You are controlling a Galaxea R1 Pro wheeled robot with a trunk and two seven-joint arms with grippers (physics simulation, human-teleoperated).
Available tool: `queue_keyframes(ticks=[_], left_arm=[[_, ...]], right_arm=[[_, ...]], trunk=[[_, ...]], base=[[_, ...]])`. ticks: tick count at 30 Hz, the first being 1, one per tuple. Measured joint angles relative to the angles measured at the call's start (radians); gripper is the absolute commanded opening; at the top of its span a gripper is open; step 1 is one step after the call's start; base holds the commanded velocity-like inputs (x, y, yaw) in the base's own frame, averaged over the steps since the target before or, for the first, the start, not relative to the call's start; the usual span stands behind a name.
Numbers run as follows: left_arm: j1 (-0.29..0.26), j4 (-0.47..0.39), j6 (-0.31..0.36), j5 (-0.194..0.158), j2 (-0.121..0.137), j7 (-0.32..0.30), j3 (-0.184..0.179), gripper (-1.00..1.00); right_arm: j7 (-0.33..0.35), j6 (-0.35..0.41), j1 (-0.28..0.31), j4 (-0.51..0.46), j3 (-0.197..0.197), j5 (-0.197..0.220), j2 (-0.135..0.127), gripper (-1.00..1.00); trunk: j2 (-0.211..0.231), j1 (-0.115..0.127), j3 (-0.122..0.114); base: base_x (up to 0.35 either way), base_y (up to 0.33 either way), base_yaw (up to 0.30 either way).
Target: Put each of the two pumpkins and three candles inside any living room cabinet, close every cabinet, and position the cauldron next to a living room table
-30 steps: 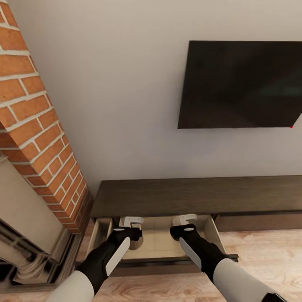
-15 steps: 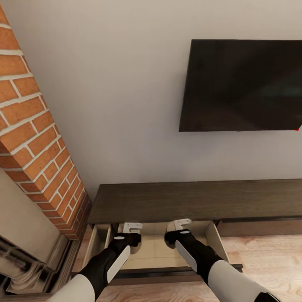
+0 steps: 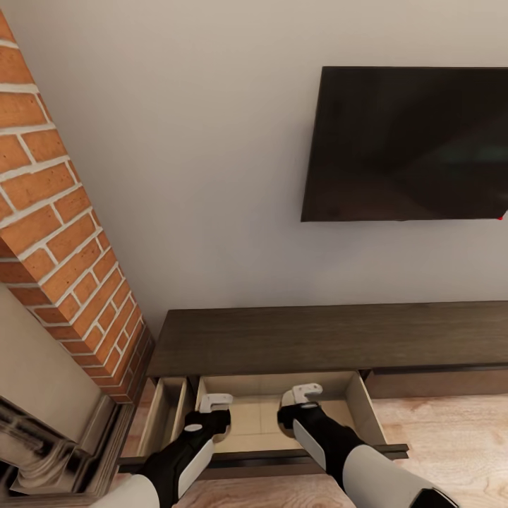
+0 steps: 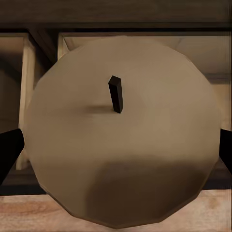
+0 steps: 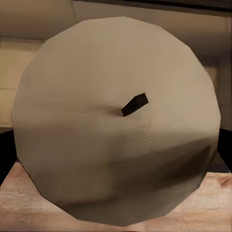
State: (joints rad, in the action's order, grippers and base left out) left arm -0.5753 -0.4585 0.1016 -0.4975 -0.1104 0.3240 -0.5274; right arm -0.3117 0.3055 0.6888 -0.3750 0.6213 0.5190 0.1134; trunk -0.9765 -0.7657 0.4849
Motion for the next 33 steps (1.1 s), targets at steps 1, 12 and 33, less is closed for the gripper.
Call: queue_keyframes(ticks=[1, 12, 33], left_arm=[[0.001, 0.001, -0.004, 0.000, 0.000, -0.002, 0.000, -1.00], [0.005, 0.003, -0.011, 0.000, 0.001, -0.037, -0.001, -1.00], [0.007, 0.015, -0.012, 0.001, 0.001, -0.037, -0.001, -1.00]], right_arm=[[0.000, -0.011, 0.000, 0.006, 0.000, 0.000, 0.000, -1.00], [0.000, -0.062, 0.000, 0.025, 0.002, 0.001, 0.007, -1.00], [-0.001, -0.061, -0.003, 0.022, 0.003, -0.001, 0.017, -1.00]], trunk=[[0.000, 0.000, 0.000], [0.000, 0.000, 0.000], [0.000, 0.000, 0.007]], base=[[0.057, 0.000, 0.000], [0.116, 0.000, 0.000], [0.000, 0.000, 0.000]])
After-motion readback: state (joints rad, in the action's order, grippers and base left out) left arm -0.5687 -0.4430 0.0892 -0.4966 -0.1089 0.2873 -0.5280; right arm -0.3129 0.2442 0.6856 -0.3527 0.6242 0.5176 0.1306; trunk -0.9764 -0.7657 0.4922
